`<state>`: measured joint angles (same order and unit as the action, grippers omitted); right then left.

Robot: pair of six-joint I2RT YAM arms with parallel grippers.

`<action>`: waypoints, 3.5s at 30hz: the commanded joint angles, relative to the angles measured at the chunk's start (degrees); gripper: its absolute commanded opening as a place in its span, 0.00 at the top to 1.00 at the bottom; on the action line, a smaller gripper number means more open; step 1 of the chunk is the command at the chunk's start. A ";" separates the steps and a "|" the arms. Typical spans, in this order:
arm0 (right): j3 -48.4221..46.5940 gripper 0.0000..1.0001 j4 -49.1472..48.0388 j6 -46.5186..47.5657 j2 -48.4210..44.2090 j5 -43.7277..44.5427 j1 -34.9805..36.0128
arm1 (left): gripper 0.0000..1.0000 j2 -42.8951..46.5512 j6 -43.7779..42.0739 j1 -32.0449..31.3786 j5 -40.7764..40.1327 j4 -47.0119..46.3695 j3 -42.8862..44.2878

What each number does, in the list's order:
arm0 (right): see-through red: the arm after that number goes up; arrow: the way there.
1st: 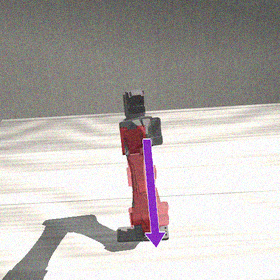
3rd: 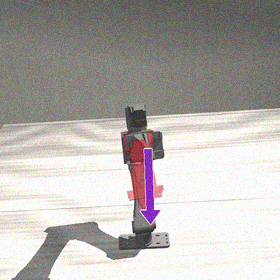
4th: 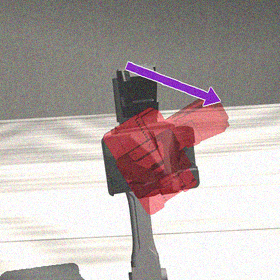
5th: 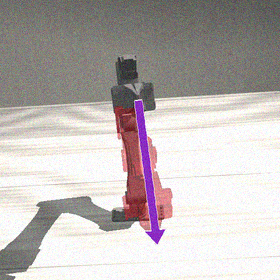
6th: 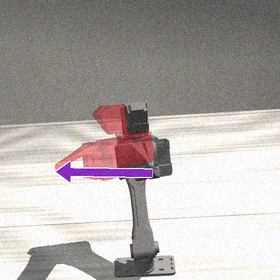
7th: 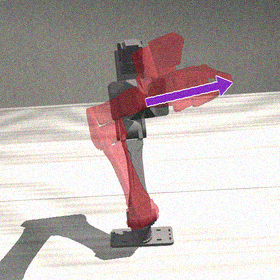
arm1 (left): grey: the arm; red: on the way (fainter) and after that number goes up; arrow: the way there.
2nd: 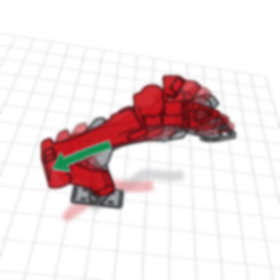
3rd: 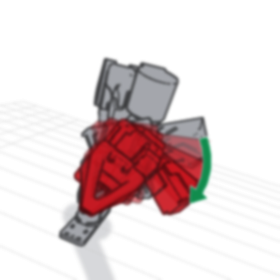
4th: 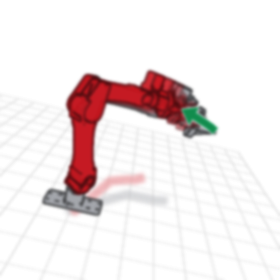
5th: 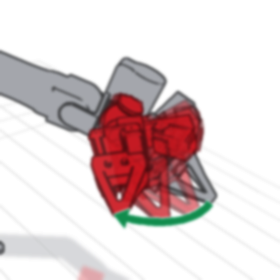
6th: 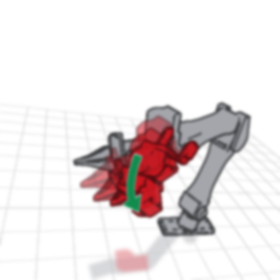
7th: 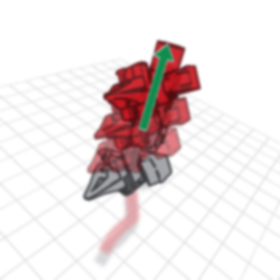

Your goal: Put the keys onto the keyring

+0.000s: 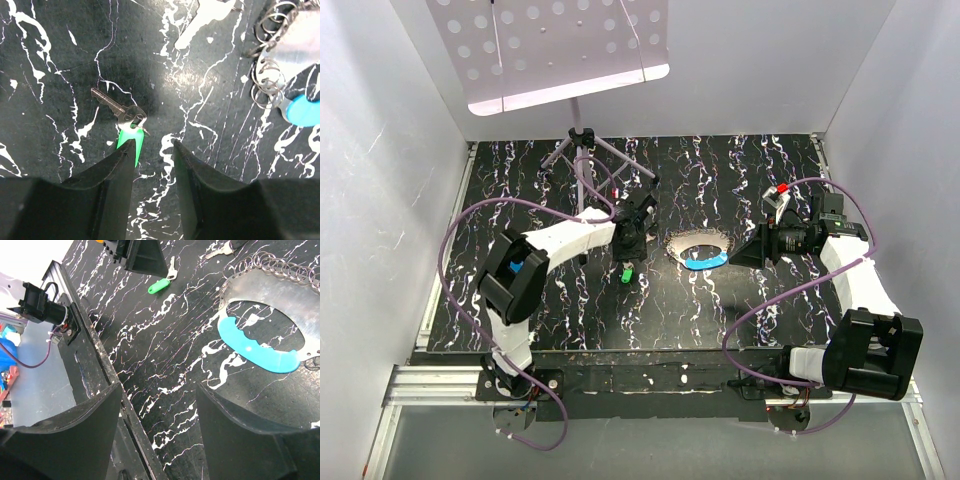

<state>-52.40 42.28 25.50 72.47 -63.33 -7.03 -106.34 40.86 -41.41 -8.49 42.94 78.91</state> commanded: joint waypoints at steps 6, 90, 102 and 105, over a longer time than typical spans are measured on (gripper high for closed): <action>-2.53 0.32 0.70 0.78 -1.28 -1.62 -0.09 | 0.65 -2.37 9.14 -1.31 -6.44 3.37 3.17; -2.97 0.32 3.07 2.80 -2.15 -3.29 -0.09 | 1.00 14.58 -17.29 -3.24 7.94 -15.94 -14.30; -2.79 0.35 16.59 30.19 -1.28 -8.92 9.38 | 1.00 25.31 -35.75 -3.24 34.49 -32.91 -25.65; -3.93 0.37 21.59 40.30 0.48 -9.26 13.52 | 1.00 26.01 -39.36 -3.24 39.15 -35.64 -27.23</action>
<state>-53.17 54.28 47.55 71.48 -69.63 1.80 -83.22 8.86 -44.38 21.26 13.52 53.39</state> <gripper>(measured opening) 0.638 0.009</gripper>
